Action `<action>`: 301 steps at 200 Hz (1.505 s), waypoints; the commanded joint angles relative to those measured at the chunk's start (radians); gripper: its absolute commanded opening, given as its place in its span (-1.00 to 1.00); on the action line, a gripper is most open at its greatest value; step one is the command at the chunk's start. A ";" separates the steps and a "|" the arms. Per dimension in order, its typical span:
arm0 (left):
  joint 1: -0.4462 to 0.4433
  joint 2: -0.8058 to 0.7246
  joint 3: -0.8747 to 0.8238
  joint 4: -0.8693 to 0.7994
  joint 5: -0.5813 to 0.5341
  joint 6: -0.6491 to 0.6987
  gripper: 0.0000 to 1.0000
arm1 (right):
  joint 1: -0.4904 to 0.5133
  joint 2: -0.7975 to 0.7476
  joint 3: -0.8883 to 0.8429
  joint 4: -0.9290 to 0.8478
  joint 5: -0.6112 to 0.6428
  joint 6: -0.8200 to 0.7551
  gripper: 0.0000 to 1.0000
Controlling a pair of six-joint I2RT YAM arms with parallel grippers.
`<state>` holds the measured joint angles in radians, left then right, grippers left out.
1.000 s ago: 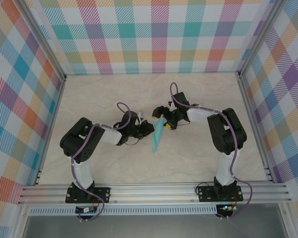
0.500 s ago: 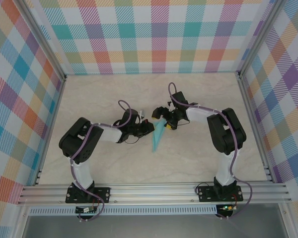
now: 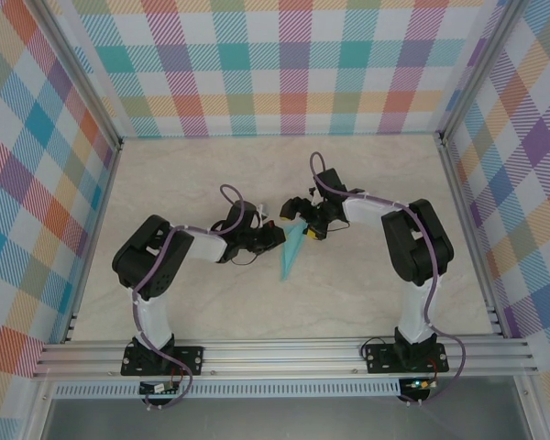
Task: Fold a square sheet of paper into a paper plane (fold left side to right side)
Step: Fold the wing for the fifth time at the center of the table.
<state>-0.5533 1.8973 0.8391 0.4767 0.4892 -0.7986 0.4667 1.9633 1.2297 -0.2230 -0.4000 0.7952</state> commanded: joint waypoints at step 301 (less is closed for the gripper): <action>0.017 0.062 -0.034 0.032 -0.008 0.019 -1.00 | -0.023 -0.184 -0.031 0.037 0.017 -0.045 0.68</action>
<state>-0.5472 1.9495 0.8322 0.5388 0.5072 -0.7952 0.4511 1.8595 1.2301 -0.2134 -0.3878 0.7681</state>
